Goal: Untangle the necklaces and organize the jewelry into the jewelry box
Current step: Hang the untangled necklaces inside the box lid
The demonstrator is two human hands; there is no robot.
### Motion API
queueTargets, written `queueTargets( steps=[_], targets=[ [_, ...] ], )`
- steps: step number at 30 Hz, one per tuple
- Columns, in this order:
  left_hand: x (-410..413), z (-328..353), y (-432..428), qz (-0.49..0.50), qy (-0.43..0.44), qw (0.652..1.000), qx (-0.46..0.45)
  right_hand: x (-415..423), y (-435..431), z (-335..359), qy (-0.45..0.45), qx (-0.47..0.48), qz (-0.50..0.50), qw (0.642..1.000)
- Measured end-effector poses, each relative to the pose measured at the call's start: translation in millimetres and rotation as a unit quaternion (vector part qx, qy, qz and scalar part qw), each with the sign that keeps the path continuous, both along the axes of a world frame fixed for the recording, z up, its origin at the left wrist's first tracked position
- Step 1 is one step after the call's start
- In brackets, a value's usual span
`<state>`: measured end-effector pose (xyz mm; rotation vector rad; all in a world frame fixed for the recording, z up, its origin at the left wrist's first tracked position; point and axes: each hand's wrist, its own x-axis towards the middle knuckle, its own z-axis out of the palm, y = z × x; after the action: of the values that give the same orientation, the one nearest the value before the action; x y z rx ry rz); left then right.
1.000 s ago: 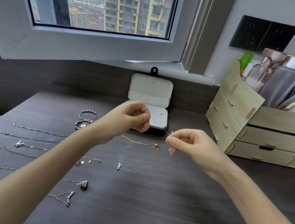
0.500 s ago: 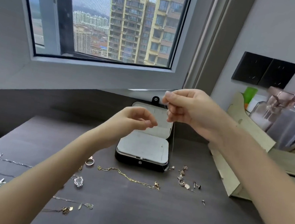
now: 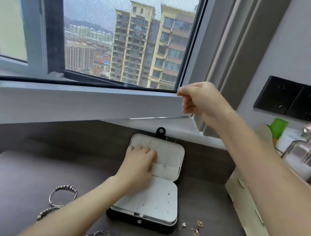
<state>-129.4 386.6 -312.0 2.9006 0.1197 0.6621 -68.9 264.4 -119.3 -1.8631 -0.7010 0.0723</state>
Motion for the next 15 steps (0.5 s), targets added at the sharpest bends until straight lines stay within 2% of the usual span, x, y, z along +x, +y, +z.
queueTargets(
  steps=[5,10,15],
  targets=[
    [8.9,-8.6,2.5,-0.018,-0.001,1.000,-0.012,18.1,17.9,0.8,-0.014,0.006,-0.009,1.000],
    [9.7,-21.6,1.3,-0.011,-0.078,0.996,-0.036,26.7,18.4,-17.0,-0.021,-0.015,-0.014,1.000],
    [6.9,-15.5,-2.1,0.010,-0.060,0.996,-0.060,25.2,10.0,-57.5,-0.038,-0.051,-0.003,0.998]
  ],
)
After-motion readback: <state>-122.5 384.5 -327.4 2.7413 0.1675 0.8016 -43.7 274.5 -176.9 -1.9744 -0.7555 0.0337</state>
